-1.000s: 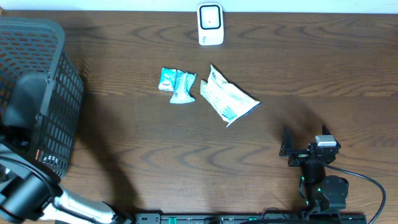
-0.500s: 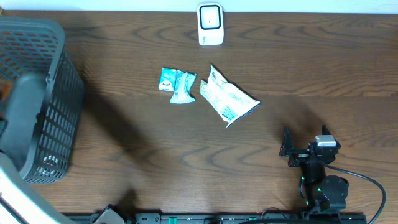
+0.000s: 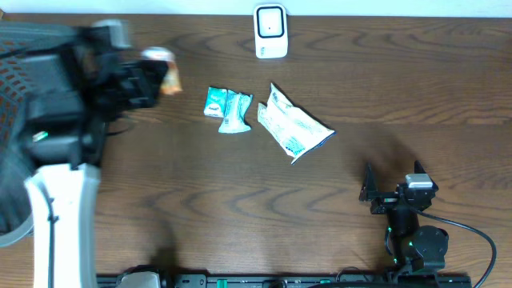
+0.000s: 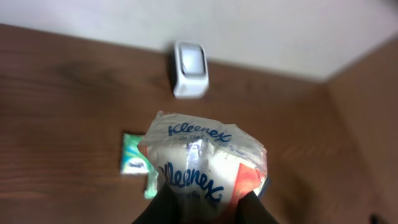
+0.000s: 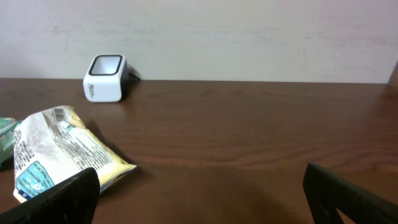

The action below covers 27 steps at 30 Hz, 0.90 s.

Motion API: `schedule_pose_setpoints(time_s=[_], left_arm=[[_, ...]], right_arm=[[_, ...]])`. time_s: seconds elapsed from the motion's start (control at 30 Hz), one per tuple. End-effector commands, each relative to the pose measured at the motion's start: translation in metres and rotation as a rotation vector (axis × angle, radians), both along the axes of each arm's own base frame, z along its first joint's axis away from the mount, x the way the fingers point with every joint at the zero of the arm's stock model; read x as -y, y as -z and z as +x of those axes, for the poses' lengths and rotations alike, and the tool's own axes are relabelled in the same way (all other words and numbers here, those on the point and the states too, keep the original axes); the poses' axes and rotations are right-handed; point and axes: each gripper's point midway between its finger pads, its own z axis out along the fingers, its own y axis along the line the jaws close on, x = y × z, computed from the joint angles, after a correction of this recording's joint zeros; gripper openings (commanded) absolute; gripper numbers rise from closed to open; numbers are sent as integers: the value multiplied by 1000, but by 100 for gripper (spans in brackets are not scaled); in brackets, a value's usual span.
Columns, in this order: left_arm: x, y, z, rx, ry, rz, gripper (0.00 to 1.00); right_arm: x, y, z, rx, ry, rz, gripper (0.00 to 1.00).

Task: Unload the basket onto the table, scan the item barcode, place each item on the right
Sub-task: 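Carry the Kleenex pack out and lower it near the other packs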

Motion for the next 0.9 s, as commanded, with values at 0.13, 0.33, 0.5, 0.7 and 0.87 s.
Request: schedule_pose_setpoints(time_s=[0.13,0.33,0.5,0.7,0.87], left_arm=[[43,86,46,-106,-43,370,8],[6,147,74,-201,-230,704,8],[-6,194,76,-317,-236,799,13],[-6,228,78,-391,-241,803,17],[-1,235,79,-402,-234,776,28]], right_arm=[[1,1,0,-3,4,10,99],[1,1,0,-3,5,10,99],[1,1,0,-3,5,10,99],[1,1,0,-3,5,10,99],[1,1,0,-3,4,10,99]])
